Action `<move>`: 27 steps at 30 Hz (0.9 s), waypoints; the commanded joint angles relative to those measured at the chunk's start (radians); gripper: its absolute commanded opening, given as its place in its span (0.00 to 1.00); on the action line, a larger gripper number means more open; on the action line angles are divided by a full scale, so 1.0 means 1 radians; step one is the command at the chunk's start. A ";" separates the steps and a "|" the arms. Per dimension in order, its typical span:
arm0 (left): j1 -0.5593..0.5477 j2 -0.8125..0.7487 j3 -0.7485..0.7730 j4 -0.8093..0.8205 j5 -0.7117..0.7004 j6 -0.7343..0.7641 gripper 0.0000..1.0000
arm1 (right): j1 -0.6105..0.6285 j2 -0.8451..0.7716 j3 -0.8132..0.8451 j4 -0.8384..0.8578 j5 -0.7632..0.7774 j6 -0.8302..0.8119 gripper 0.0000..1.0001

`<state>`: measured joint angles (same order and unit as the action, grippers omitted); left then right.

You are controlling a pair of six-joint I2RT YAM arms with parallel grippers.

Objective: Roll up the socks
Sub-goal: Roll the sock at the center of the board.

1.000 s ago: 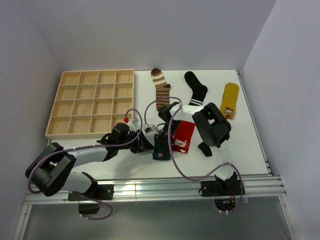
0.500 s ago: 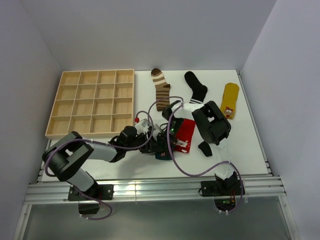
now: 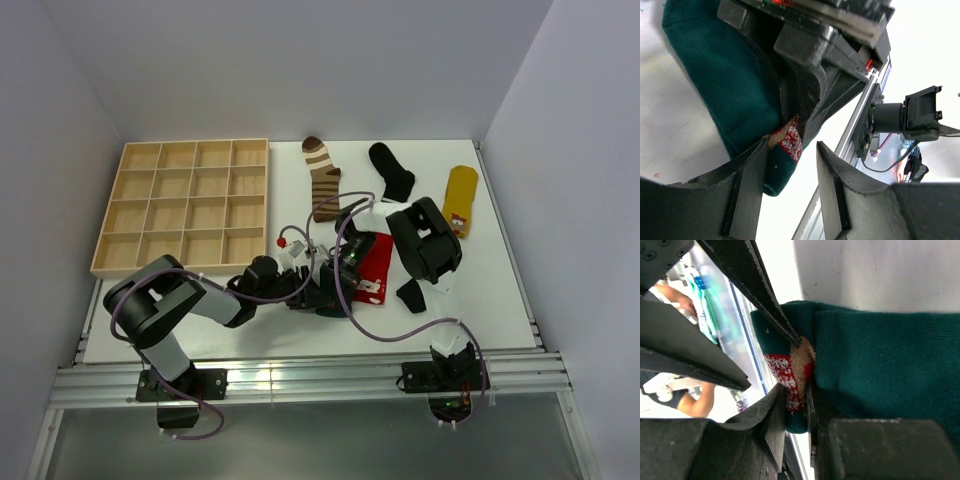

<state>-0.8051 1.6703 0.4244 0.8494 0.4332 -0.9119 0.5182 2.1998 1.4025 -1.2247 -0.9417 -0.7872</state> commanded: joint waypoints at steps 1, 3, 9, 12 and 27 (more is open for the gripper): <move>-0.016 0.032 -0.004 0.074 0.024 -0.011 0.49 | -0.024 0.023 0.026 -0.012 0.001 -0.029 0.06; -0.019 0.052 -0.003 0.091 0.025 -0.018 0.48 | -0.032 0.035 0.032 -0.028 -0.008 -0.041 0.06; -0.026 0.088 0.013 0.094 0.036 -0.025 0.47 | -0.061 0.055 0.033 -0.038 -0.019 -0.040 0.06; -0.034 0.083 0.016 0.079 0.038 -0.010 0.48 | -0.069 0.057 0.030 -0.027 -0.014 -0.030 0.06; -0.065 0.085 0.158 -0.257 -0.030 0.060 0.28 | -0.089 0.072 0.029 0.004 -0.003 0.011 0.06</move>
<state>-0.8455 1.7458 0.5251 0.7425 0.4122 -0.8875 0.4400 2.2612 1.4071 -1.2942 -0.9730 -0.7872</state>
